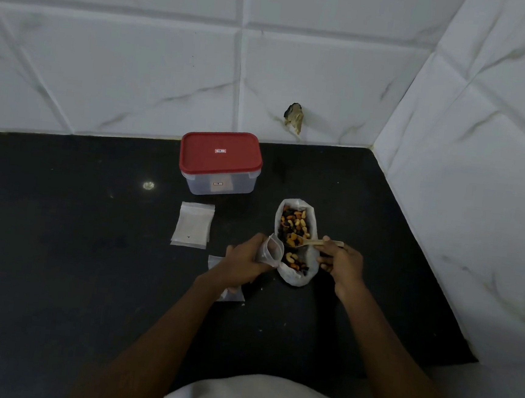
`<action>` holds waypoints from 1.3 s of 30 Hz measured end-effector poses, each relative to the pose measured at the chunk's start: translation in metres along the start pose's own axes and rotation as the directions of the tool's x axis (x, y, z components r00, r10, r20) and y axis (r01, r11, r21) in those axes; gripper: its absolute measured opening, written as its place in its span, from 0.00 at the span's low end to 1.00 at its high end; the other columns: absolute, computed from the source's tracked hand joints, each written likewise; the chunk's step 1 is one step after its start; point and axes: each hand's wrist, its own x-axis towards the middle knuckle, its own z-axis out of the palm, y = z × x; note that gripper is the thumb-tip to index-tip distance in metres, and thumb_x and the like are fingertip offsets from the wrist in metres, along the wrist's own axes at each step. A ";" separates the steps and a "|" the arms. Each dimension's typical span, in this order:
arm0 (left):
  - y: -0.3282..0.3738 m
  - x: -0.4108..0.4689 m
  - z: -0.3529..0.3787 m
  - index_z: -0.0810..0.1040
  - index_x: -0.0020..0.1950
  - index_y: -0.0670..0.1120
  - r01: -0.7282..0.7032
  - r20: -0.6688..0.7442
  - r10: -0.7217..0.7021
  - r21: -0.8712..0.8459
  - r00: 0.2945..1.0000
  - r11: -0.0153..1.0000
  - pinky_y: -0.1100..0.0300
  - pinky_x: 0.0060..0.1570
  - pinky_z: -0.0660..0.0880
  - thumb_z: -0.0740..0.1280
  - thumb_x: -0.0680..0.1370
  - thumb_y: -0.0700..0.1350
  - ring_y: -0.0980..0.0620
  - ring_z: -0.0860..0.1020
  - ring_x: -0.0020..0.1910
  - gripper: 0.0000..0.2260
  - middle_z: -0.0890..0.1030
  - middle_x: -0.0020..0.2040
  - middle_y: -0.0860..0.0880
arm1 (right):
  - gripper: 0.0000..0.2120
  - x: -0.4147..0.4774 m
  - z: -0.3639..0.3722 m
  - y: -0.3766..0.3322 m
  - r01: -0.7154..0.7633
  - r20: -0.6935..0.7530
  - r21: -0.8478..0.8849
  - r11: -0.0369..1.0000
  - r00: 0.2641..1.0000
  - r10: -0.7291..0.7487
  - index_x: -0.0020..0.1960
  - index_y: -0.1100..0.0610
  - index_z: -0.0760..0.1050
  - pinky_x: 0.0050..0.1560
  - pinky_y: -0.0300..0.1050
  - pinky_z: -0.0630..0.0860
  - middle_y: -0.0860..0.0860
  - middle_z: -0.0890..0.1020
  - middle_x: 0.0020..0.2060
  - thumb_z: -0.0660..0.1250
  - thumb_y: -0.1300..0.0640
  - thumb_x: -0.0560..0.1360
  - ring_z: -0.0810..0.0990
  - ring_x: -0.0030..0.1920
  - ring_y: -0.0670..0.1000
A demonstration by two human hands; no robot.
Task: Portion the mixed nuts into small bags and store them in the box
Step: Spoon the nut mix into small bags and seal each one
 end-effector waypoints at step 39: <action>0.017 -0.006 -0.010 0.69 0.59 0.54 -0.089 -0.264 0.010 -0.291 0.965 0.952 0.70 0.44 0.73 0.72 0.75 0.43 0.67 0.76 0.52 0.17 0.76 0.54 0.58 | 0.03 -0.069 0.017 -0.030 0.695 -0.058 -0.182 0.696 0.699 -0.713 0.49 0.52 0.79 0.46 0.44 0.81 0.43 0.83 0.42 0.71 0.55 0.76 0.83 0.43 0.44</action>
